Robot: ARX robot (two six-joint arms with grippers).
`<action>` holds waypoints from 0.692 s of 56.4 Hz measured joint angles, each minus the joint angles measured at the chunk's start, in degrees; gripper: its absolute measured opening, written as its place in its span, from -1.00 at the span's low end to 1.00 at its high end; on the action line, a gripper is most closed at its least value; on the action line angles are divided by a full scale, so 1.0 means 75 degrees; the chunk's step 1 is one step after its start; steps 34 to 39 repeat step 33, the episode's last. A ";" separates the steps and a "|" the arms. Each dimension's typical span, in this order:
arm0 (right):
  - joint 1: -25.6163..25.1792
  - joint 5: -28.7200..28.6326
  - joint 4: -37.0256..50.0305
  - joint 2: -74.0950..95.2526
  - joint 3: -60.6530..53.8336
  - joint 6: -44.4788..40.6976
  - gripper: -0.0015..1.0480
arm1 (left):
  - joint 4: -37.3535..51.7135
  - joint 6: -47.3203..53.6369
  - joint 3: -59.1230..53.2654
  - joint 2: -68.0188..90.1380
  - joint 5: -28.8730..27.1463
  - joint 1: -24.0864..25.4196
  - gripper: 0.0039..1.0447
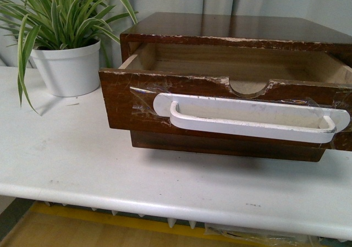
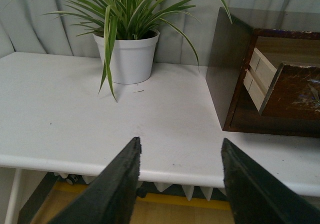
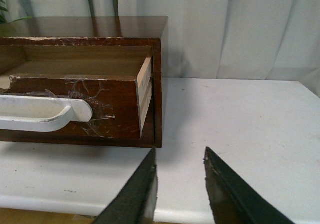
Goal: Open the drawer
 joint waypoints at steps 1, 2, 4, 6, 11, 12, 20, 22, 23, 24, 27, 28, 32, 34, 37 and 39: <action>0.0000 0.0000 0.0000 0.0000 0.0000 -0.0003 0.03 | 0.0000 0.0000 0.0000 0.0000 0.0000 -0.0003 0.10; 0.0000 0.0000 0.0000 0.0000 0.0000 0.0000 0.06 | 0.0000 0.0003 0.0000 0.0000 0.0000 -0.0003 0.13; 0.0000 0.0000 0.0000 0.0000 0.0000 -0.0003 0.20 | 0.0000 0.0000 0.0000 0.0000 0.0000 -0.0003 0.27; 0.0000 0.0000 0.0000 0.0000 0.0000 0.0000 0.30 | 0.0000 0.0000 0.0000 0.0000 0.0000 -0.0003 0.37; 0.0000 0.0000 0.0000 0.0000 0.0000 -0.0003 0.60 | 0.0000 0.0000 0.0000 0.0000 0.0000 -0.0003 0.68; 0.0000 0.0000 0.0000 0.0000 0.0000 0.0000 0.64 | 0.0000 0.0003 0.0000 0.0000 0.0000 -0.0003 0.72; 0.0000 0.0000 0.0000 0.0000 0.0000 0.0003 0.82 | 0.0000 0.0003 0.0000 0.0000 0.0000 0.0000 0.87; 0.0000 0.0000 0.0000 0.0000 0.0000 0.0003 0.82 | 0.0000 0.0003 0.0000 0.0000 0.0000 0.0000 0.89; 0.0000 0.0000 0.0000 0.0000 0.0000 0.0003 0.83 | 0.0000 0.0003 0.0000 0.0000 0.0000 0.0000 0.89; 0.0000 0.0000 0.0000 0.0000 0.0000 0.0003 0.83 | 0.0000 0.0003 0.0000 0.0000 0.0000 0.0000 0.89; 0.0000 0.0000 0.0000 0.0000 0.0000 0.0003 0.83 | 0.0000 0.0003 0.0000 0.0000 0.0000 0.0000 0.89; 0.0000 0.0000 0.0000 0.0000 0.0000 0.0003 0.83 | 0.0000 0.0003 0.0000 0.0000 0.0000 0.0000 0.89; 0.0000 0.0000 0.0000 0.0000 0.0000 0.0003 0.83 | 0.0000 0.0003 0.0000 0.0000 0.0000 0.0000 0.89; 0.0000 0.0000 0.0000 0.0000 0.0000 0.0003 0.83 | 0.0000 0.0003 0.0000 0.0000 0.0000 0.0000 0.89; 0.0000 0.0000 0.0000 0.0000 0.0000 0.0003 0.83 | 0.0000 0.0003 0.0000 0.0000 0.0000 0.0000 0.89; 0.0000 0.0000 0.0000 0.0000 0.0000 0.0003 0.83 | 0.0000 0.0003 0.0000 0.0000 0.0000 0.0000 0.89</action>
